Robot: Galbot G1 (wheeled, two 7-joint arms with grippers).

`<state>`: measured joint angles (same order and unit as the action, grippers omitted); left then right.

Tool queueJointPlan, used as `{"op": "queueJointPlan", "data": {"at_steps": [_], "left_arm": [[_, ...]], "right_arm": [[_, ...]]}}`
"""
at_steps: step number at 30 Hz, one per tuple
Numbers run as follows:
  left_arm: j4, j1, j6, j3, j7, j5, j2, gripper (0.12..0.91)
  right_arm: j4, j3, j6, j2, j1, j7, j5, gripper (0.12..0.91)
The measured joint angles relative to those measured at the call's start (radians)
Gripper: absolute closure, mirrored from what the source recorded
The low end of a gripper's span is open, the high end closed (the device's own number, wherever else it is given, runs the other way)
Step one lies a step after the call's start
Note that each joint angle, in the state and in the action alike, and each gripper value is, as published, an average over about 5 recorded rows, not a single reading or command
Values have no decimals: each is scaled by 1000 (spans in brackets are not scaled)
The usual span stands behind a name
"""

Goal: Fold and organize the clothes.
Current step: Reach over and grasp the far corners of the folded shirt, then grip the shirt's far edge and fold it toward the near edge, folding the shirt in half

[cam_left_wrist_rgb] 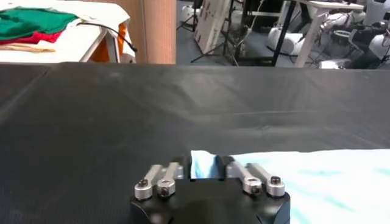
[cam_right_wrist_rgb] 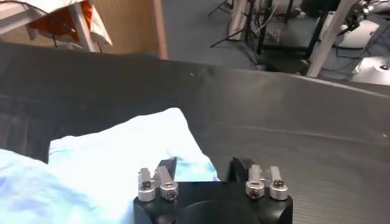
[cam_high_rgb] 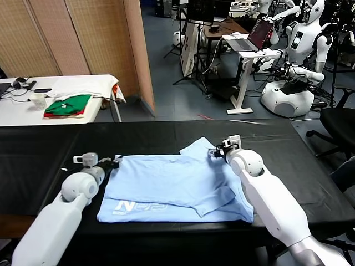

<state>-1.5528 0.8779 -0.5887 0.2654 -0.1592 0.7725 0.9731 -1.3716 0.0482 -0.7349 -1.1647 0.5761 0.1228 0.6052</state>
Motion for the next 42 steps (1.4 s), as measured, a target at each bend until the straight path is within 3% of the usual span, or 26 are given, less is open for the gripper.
{"op": "queueJointPlan", "data": {"at_steps": [3,14,22,34,42], "left_arm": [[-2,-1,1,-1,0,-1,-1,775],[-45,8,2,1,-5,2,-5,813],[-117,40,2,23,-24,20,-37,821],[-302,182,9,112,-30,54,-123,819],[-401,286,16,177,-31,42,-155,822]], "right_arm": [[-7,6,-1,4,3,1,0,881],[-86,34,123,31,42,-1,-6,884],[-206,82,152,74,120,-1,-17,884],[-394,177,158,156,279,-1,-19,884],[-548,226,109,208,429,11,-43,884]]}}
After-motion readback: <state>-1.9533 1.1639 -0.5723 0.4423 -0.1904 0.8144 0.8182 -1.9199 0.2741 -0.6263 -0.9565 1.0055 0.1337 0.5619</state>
